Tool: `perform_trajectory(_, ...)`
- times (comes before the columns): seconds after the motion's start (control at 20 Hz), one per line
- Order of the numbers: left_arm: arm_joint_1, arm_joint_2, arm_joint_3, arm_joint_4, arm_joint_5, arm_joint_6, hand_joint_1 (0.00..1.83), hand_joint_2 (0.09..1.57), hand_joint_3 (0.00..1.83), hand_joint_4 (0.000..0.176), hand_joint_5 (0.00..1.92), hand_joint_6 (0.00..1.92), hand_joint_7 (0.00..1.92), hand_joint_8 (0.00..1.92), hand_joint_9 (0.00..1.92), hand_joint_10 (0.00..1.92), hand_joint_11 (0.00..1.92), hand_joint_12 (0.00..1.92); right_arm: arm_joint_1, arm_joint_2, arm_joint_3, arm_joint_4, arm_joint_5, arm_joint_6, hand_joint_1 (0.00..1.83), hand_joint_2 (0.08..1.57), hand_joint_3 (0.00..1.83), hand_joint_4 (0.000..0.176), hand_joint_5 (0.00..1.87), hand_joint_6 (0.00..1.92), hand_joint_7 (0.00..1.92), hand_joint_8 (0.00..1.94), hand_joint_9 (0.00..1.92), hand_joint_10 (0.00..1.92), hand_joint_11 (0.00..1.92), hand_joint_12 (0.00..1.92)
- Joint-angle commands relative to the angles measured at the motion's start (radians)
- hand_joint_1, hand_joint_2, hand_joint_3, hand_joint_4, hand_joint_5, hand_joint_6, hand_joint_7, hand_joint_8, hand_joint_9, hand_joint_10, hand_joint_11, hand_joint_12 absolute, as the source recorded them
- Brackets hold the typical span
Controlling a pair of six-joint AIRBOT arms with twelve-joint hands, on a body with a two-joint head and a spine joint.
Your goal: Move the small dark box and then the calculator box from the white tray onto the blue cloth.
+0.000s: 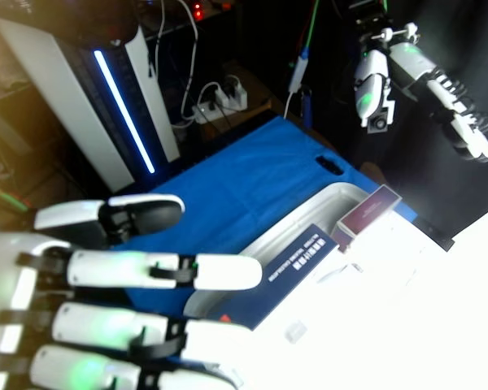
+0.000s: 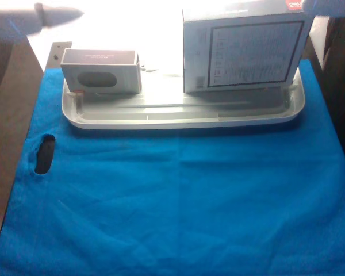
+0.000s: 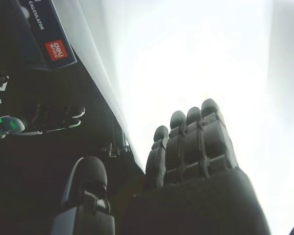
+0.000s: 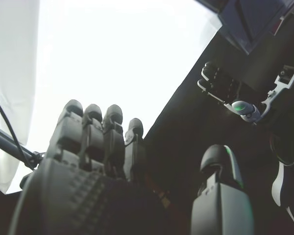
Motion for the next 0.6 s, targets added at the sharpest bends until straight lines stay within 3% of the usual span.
perform_trajectory(0.0,-0.011,0.007,0.003,-0.026,-0.101,-0.009,0.77,1.02,0.01,0.027,0.02,0.00,0.09,0.00,0.08,0.00,0.01,0.19,0.025,-0.002,0.006,0.032,0.117,0.009,0.53,0.68,0.01,0.176,0.00,0.00,0.01,0.00,0.00,0.00,0.00,0.20)
perform_trajectory(0.1,-0.012,0.019,0.001,-0.016,-0.083,-0.010,0.80,1.03,0.01,0.023,0.02,0.00,0.09,0.00,0.08,0.00,0.02,0.19,0.036,-0.005,0.006,0.023,0.117,0.010,0.53,0.69,0.00,0.176,0.00,0.00,0.00,0.00,0.00,0.00,0.00,0.24)
perform_trajectory(0.2,-0.015,0.024,0.023,0.046,-0.056,-0.091,0.80,1.04,0.01,0.047,0.05,0.01,0.13,0.01,0.11,0.01,0.00,0.18,0.036,-0.010,0.007,0.019,0.117,0.010,0.53,0.67,0.00,0.176,0.00,0.00,0.00,0.00,0.00,0.00,0.00,0.25)
perform_trajectory(0.25,-0.033,0.023,0.046,0.119,-0.004,-0.164,0.82,1.04,0.00,0.035,0.10,0.01,0.17,0.01,0.14,0.01,0.00,0.18,0.036,-0.013,0.008,0.016,0.117,0.010,0.53,0.67,0.00,0.176,0.00,0.00,0.00,0.00,0.00,0.00,0.00,0.25)
perform_trajectory(0.3,-0.041,0.023,0.049,0.140,0.019,-0.170,0.88,1.05,0.00,0.006,0.16,0.01,0.24,0.01,0.18,0.01,0.00,0.20,0.036,-0.014,0.008,0.015,0.117,0.010,0.53,0.67,0.00,0.176,0.00,0.00,0.00,0.00,0.00,0.00,0.00,0.23)
perform_trajectory(0.4,-0.074,0.024,0.057,0.241,0.111,-0.193,0.91,1.02,0.00,0.002,0.24,0.01,0.29,0.00,0.24,0.01,0.07,0.26,0.036,-0.019,0.010,0.015,0.117,0.010,0.51,0.68,0.01,0.176,0.00,0.00,0.00,0.00,0.00,0.00,0.00,0.23)
perform_trajectory(0.55,-0.089,0.022,0.076,0.372,0.161,-0.301,0.94,0.97,0.00,0.003,0.32,0.00,0.34,0.00,0.31,0.01,0.13,0.27,0.036,-0.028,0.013,0.008,0.117,0.011,0.49,0.70,0.00,0.176,0.00,0.00,0.00,0.00,0.00,0.00,0.00,0.28)
